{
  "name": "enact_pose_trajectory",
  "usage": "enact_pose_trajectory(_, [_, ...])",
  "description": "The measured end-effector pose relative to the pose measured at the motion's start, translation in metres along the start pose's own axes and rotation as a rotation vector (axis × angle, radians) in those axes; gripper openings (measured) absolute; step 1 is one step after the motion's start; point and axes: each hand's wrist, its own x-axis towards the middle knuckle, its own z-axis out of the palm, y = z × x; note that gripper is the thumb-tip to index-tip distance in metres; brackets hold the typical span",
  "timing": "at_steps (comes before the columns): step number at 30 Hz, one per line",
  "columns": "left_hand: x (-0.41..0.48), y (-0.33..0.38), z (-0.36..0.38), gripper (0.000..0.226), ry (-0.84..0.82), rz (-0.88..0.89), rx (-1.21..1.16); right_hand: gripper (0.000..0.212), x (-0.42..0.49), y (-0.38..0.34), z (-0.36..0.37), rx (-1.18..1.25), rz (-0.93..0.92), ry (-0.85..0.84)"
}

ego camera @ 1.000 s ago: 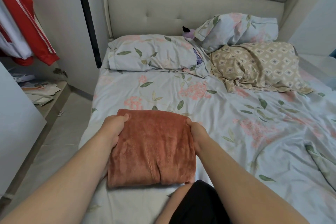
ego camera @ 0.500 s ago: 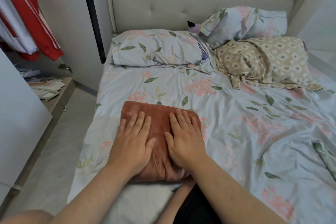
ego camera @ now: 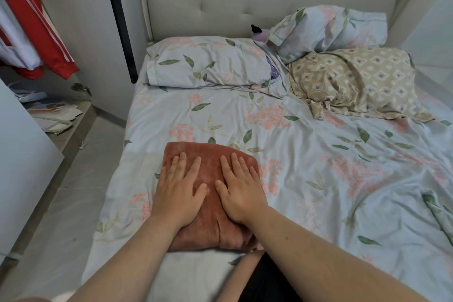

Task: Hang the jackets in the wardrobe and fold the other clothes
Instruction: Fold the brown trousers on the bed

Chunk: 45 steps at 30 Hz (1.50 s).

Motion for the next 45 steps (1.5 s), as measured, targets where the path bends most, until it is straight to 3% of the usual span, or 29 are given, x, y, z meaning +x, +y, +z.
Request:
enact_pose_trajectory(11, [0.023,-0.014,0.029,0.073,-0.123,-0.130,-0.080,0.082,0.033,0.005,0.032,-0.106,0.046,-0.106])
enact_pose_trajectory(17, [0.041,-0.015,0.025,0.071,-0.245,-0.141,-0.039,0.076,0.048,0.007,0.033,-0.111,0.094,-0.150])
enact_pose_trajectory(23, [0.022,-0.013,0.022,0.072,-0.136,-0.149,-0.150,0.077,0.027,0.004,0.026,-0.025,0.119,-0.073])
enact_pose_trajectory(26, [0.008,-0.009,0.018,0.078,-0.105,-0.208,-0.212,0.079,0.017,0.001,0.023,0.053,0.224,-0.100])
enact_pose_trajectory(29, [-0.008,-0.005,0.008,0.091,-0.119,-0.351,-0.357,0.096,0.007,-0.003,0.014,0.191,0.404,-0.142])
enact_pose_trajectory(32, [-0.020,-0.009,0.001,0.102,-0.110,-0.432,-0.509,0.120,-0.004,-0.004,0.001,0.526,0.594,-0.108])
enact_pose_trajectory(35, [-0.027,-0.009,-0.006,0.084,-0.063,-0.450,-0.694,0.085,-0.017,0.003,-0.015,1.017,0.715,-0.076])
enact_pose_trajectory(37, [-0.034,-0.013,-0.008,0.064,-0.089,-0.506,-0.796,0.080,-0.026,0.012,-0.023,1.220,0.750,-0.221])
enact_pose_trajectory(41, [-0.051,-0.016,-0.032,0.070,-0.398,-0.660,-1.277,0.073,-0.041,0.013,-0.037,1.376,0.668,-0.512])
enact_pose_trajectory(45, [-0.067,-0.029,-0.049,0.072,-0.367,-0.656,-1.444,0.074,-0.044,-0.004,-0.050,1.375,0.568,-0.633])
